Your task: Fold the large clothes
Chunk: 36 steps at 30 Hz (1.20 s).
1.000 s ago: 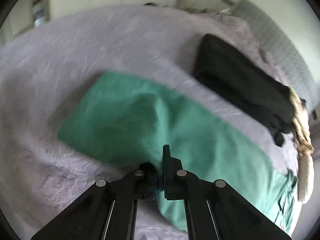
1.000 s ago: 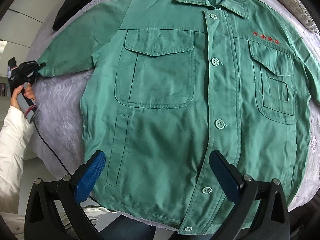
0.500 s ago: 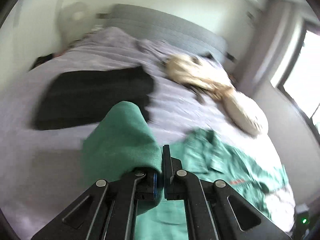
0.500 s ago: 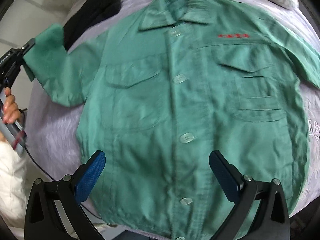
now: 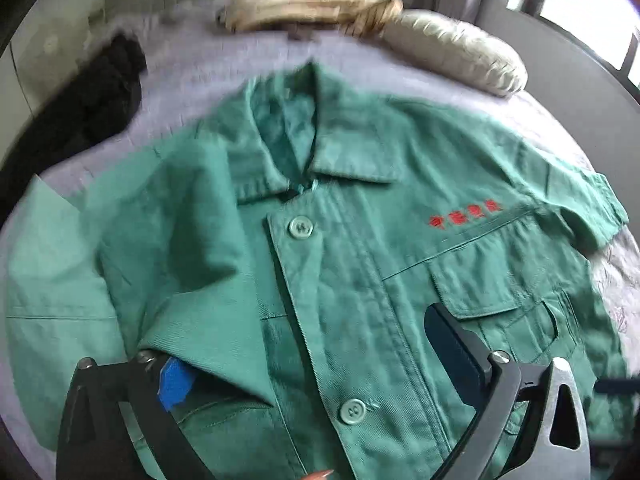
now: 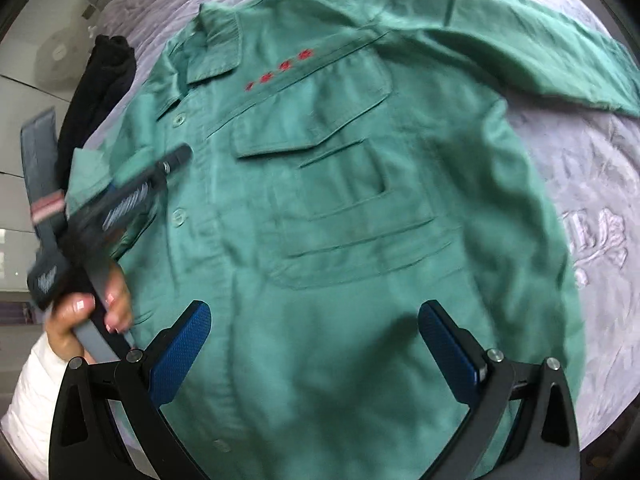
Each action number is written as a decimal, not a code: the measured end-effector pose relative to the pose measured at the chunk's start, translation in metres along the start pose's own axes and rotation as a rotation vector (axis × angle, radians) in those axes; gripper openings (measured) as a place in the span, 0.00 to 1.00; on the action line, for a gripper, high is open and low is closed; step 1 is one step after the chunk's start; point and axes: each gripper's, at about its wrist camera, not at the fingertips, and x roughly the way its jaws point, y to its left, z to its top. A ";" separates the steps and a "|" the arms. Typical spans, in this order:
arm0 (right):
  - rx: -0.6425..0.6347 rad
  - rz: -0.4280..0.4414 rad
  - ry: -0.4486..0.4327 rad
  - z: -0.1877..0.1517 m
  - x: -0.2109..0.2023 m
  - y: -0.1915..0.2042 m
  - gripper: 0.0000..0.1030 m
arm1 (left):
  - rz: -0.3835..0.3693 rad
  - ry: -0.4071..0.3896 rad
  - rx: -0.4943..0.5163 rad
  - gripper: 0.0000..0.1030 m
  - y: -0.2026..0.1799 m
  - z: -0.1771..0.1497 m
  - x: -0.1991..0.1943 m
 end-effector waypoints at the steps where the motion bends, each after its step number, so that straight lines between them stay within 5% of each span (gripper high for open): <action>1: -0.009 -0.009 -0.013 0.004 0.000 0.000 1.00 | 0.010 -0.007 0.035 0.99 -0.004 -0.003 -0.006; 5: -0.109 -0.038 -0.079 0.023 -0.004 0.023 1.00 | 0.056 -0.053 0.087 0.99 0.006 -0.027 -0.052; 10: -0.424 -0.076 -0.180 0.044 0.003 0.108 1.00 | 0.264 -0.038 -0.057 0.99 0.076 -0.059 -0.082; 14: -0.780 -0.201 -0.250 0.038 0.039 0.190 1.00 | 0.372 0.059 -0.161 0.99 0.127 -0.089 -0.079; 19: -1.056 -0.404 -0.375 0.026 0.083 0.238 1.00 | 0.449 0.101 -0.272 0.99 0.170 -0.115 -0.069; 21: -1.098 -0.504 -0.446 0.034 0.096 0.249 0.86 | 0.465 0.100 -0.315 0.99 0.180 -0.115 -0.060; 22: -1.080 -0.504 -0.454 0.038 0.094 0.248 0.31 | 0.461 0.101 -0.341 0.99 0.186 -0.117 -0.059; 23: -0.998 -0.420 -0.432 0.051 0.084 0.245 0.07 | 0.454 0.098 -0.368 0.99 0.191 -0.120 -0.059; 26: -0.591 -0.040 -0.422 0.091 0.037 0.199 0.06 | 0.462 0.084 -0.392 0.99 0.195 -0.113 -0.051; 29: -0.137 0.208 -0.359 0.118 0.028 0.118 0.07 | 0.467 0.087 -0.400 0.99 0.201 -0.114 -0.048; 34: 0.336 0.490 -0.142 0.118 0.079 0.018 0.13 | 0.457 0.088 -0.430 0.99 0.204 -0.109 -0.039; 36: 0.460 0.587 -0.128 0.109 0.091 -0.004 0.23 | 0.447 0.091 -0.444 0.99 0.209 -0.106 -0.038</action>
